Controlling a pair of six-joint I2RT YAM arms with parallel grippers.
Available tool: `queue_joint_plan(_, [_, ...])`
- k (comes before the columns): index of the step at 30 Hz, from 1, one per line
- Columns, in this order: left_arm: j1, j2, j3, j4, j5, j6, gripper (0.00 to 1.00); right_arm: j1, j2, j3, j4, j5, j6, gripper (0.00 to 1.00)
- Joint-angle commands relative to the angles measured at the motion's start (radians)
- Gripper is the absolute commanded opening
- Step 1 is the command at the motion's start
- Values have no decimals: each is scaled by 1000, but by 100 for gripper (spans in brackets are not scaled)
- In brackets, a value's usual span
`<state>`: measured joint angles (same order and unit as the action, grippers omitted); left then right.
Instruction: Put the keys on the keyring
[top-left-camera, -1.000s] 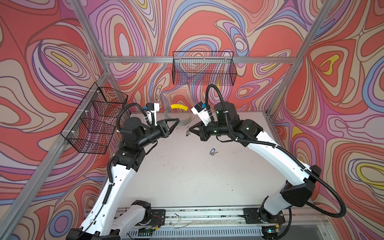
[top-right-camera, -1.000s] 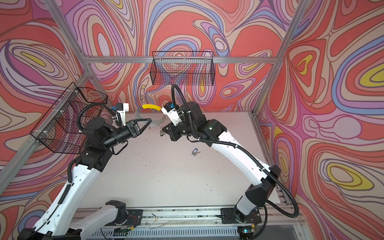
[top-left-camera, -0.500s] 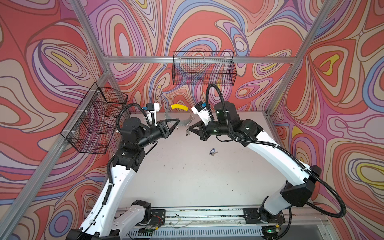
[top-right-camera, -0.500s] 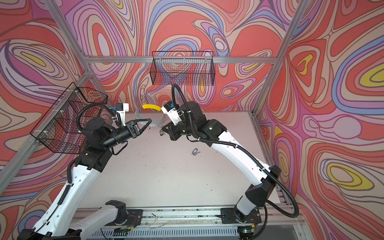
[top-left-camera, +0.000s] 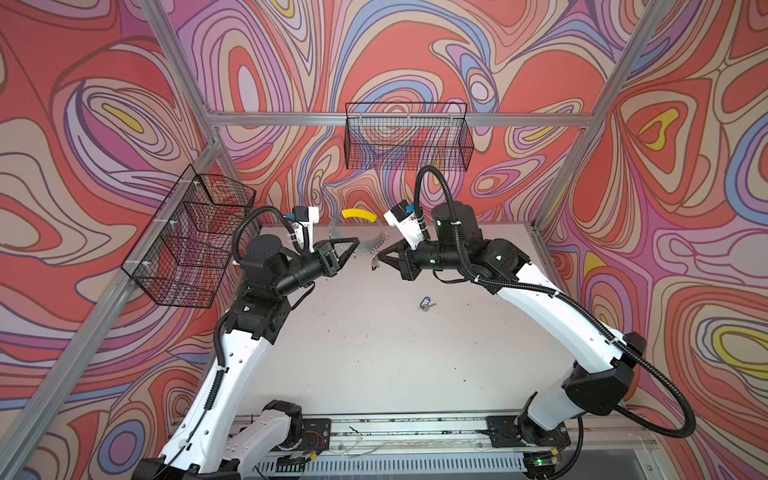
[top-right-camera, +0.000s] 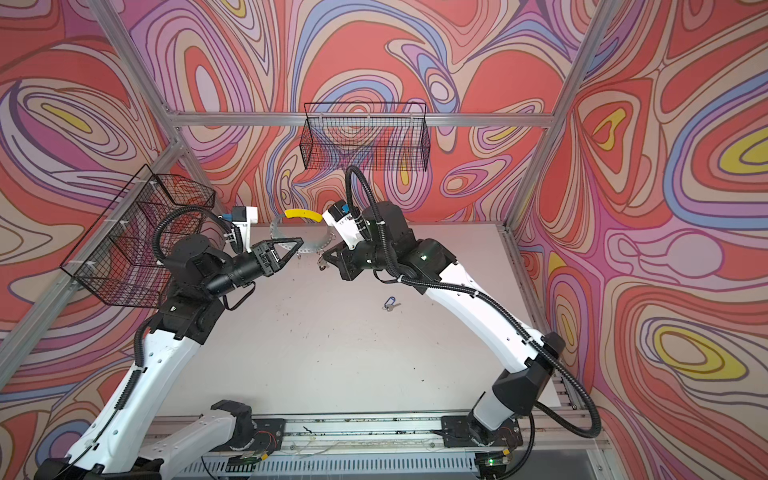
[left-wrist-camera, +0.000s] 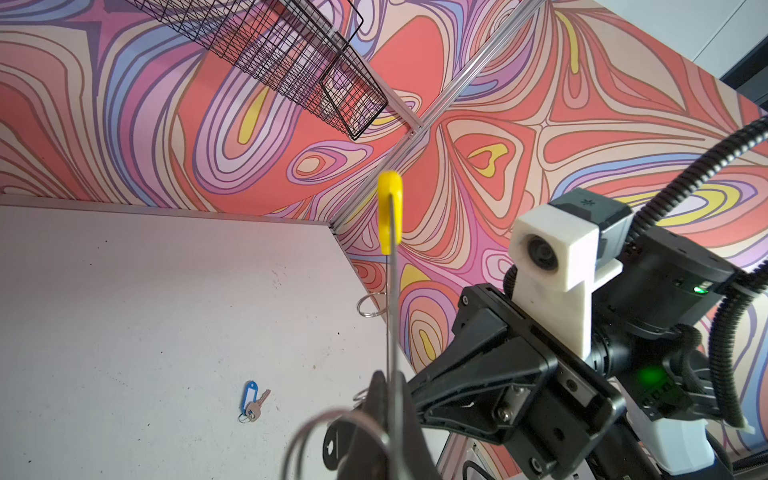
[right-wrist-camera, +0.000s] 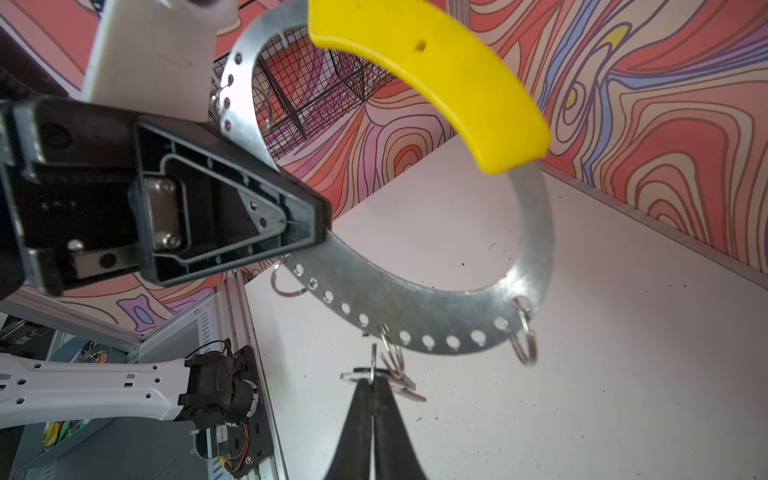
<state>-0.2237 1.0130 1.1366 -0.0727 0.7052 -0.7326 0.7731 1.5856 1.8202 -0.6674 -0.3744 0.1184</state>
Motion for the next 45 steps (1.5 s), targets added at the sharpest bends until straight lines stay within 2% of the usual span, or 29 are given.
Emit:
queue_joint_plan(1, [-8,-26,-6,3,-2,15,0,3,-29,6,13,1,3,0])
queue_joint_plan(20, [-8,-39,-12,8,3,19,0,3,-13,-18,-4,32,12,0])
queue_joint_plan(37, [-8,-51,-15,30,4,-2,0,2,-48,-94,50,-2,49,0])
queue_joint_plan(45, [-6,-45,-38,112,20,-82,0,-3,-80,-184,162,-66,94,0])
